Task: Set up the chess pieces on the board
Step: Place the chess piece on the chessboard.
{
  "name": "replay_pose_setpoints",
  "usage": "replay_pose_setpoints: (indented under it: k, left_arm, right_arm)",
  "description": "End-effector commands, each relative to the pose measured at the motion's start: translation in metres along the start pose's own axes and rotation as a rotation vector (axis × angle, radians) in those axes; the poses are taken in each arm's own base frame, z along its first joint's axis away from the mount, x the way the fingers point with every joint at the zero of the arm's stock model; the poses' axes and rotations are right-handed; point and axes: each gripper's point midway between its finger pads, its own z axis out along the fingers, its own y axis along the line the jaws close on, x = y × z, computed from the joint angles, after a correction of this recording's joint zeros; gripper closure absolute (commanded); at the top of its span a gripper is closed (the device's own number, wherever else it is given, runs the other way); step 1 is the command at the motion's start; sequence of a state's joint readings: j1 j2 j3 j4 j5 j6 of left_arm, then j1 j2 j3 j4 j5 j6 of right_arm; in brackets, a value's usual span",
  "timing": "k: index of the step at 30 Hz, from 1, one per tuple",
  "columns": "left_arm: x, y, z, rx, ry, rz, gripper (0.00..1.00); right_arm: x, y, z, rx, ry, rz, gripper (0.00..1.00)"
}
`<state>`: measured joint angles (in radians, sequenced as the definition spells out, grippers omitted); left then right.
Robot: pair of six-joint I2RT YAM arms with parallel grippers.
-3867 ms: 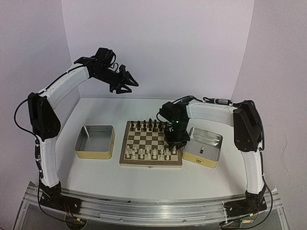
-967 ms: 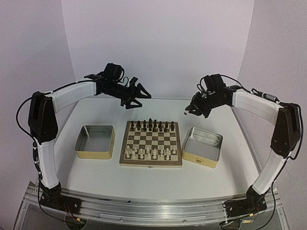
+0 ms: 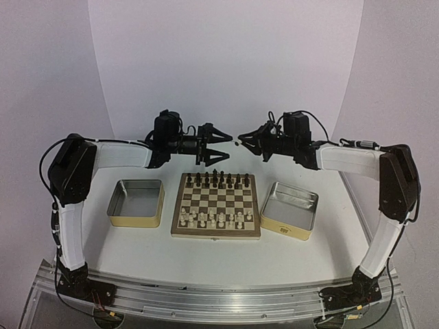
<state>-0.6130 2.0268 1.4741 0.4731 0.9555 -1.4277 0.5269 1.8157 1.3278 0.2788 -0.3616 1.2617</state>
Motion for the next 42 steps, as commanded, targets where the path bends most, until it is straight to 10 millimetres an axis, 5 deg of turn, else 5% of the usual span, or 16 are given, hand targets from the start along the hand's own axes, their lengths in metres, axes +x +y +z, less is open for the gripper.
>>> replay_pose_setpoints:
  k: [1, 42]
  left_arm:
    - [-0.003, -0.012, 0.01, 0.078, 0.006, -0.008, 0.36]
    - [-0.013, -0.026, 0.018, 0.184, 0.021, -0.012, 0.71]
  right_arm:
    - [0.006, 0.038, -0.013, -0.111, 0.01, -0.037, 1.0]
    - [0.022, 0.039, -0.006, -0.134, 0.073, -0.042, 1.0]
